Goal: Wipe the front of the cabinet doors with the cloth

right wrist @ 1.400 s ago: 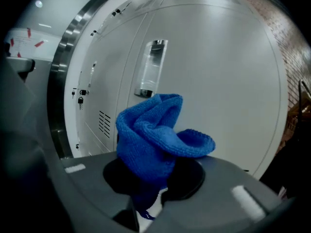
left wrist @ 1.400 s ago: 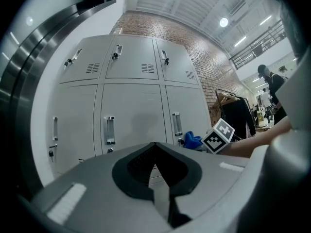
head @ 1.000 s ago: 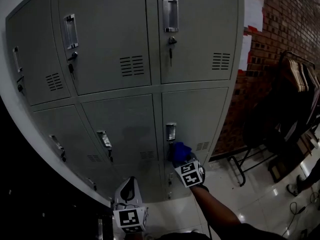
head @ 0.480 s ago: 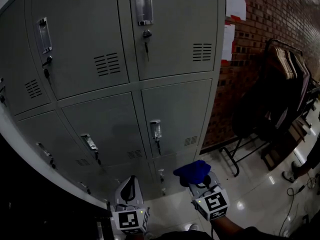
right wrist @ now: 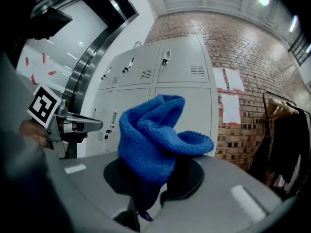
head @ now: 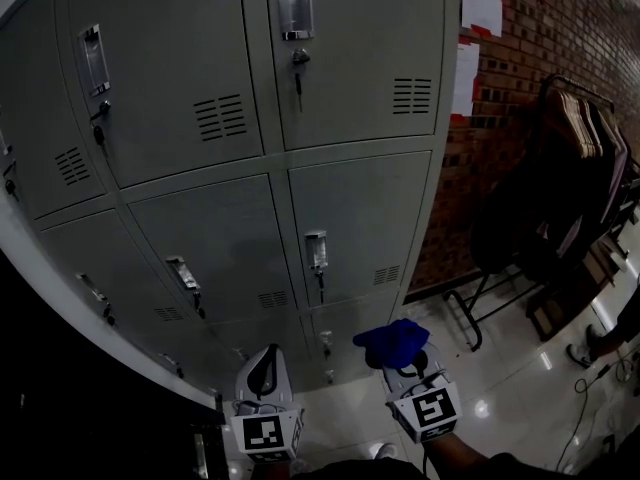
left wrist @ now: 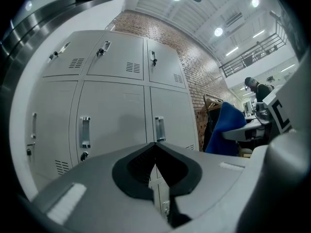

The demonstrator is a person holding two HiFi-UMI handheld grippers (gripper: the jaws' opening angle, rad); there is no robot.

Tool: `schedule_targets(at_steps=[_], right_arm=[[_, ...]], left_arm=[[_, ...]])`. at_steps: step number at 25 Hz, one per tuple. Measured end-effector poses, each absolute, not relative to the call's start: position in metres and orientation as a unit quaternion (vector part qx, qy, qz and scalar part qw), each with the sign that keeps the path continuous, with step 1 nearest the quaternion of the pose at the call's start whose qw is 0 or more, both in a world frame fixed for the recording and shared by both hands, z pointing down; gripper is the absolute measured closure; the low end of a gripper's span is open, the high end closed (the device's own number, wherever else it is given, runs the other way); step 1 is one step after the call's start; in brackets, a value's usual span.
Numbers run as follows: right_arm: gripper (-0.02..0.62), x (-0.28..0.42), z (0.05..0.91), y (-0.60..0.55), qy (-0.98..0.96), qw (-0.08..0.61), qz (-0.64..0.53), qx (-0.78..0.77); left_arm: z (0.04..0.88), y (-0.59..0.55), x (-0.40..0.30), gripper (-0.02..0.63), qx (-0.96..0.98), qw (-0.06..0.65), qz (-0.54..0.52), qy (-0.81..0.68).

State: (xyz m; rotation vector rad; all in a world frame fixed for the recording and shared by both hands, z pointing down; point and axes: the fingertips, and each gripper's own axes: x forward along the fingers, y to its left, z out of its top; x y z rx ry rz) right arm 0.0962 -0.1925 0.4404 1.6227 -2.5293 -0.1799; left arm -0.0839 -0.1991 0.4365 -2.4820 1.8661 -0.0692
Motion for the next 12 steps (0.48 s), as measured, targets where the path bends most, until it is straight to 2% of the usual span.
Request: schedule_targets(at_steps=[12], right_arm=[[0.514,0.09,0.431,-0.196,-0.836,0.072,-0.085,0.538]], left_arm=[[0.428,-0.197,-0.08,0.594,-0.798,0.029,-0.016,0.601]])
